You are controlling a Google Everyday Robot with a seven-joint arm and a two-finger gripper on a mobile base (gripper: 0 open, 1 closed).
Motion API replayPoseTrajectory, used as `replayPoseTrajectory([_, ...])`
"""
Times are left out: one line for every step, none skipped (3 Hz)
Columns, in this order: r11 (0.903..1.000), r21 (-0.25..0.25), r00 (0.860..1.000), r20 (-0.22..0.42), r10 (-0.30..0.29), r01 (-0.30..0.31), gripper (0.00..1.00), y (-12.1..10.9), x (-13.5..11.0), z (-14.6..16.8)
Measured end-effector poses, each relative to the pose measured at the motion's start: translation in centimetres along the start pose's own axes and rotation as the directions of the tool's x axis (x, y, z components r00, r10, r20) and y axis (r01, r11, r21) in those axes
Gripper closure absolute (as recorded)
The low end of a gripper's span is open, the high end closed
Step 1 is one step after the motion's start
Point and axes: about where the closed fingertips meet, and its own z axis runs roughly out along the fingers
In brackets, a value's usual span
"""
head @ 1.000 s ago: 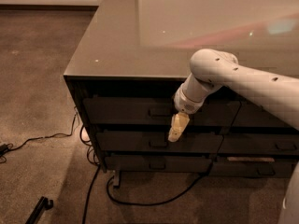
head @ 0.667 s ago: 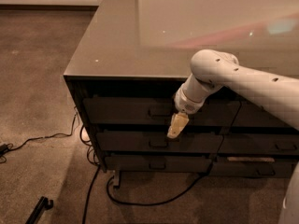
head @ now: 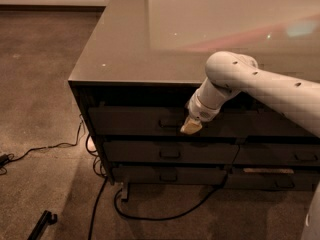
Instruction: Open top drawer
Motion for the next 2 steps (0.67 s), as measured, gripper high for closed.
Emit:
replayPoseTrajectory([1.0,0.0,1.0,0.0,0.0,0.0,0.88,-0.01,-0.27,-0.71])
replayPoseTrajectory([1.0,0.0,1.0,0.0,0.0,0.0,1.0,-0.02,-0.58,-1.52])
